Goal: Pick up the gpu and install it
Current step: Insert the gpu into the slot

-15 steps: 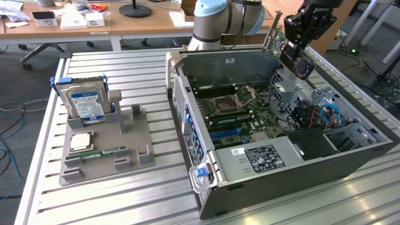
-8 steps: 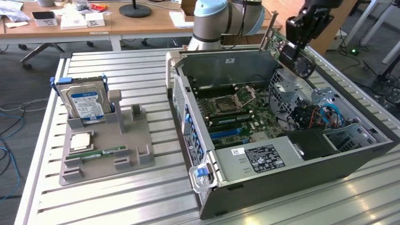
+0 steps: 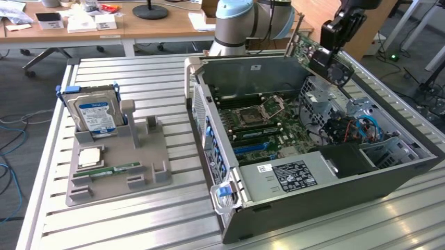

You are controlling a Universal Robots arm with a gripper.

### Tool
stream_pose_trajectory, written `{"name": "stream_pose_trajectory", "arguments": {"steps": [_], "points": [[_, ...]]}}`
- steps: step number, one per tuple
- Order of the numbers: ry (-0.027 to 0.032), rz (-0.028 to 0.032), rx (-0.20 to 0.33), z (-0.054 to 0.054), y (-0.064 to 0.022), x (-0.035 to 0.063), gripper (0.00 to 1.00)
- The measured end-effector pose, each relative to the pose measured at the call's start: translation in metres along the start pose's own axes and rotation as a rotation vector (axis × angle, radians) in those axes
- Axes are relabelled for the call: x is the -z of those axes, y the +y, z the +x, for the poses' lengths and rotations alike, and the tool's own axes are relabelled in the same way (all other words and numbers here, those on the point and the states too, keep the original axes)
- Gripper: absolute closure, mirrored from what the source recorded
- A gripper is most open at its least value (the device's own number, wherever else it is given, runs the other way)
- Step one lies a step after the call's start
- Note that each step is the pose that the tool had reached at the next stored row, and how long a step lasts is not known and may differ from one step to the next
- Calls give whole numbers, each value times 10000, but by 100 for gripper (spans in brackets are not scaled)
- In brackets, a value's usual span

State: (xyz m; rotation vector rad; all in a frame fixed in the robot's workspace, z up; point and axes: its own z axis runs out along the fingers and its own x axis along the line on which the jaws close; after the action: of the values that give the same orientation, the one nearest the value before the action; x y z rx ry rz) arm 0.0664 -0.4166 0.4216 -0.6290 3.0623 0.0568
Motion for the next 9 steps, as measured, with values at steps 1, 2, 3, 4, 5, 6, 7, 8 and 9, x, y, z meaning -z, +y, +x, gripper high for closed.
{"name": "stream_pose_trajectory", "arguments": {"steps": [1, 2, 3, 4, 5, 6, 7, 8, 9], "points": [[6, -3, 180, 0, 0, 0, 74], [12, -7, 359, 0, 0, 0, 74], [18, -11, 539, 0, 0, 0, 74], [24, -15, 719, 0, 0, -1, 74], [30, -19, 898, 0, 0, -1, 74], [37, -22, 1095, 0, 0, -1, 74], [42, -26, 1274, 0, 0, -1, 74], [48, -30, 1454, 0, 0, -1, 74], [54, -35, 1634, 0, 0, -2, 74]]}}
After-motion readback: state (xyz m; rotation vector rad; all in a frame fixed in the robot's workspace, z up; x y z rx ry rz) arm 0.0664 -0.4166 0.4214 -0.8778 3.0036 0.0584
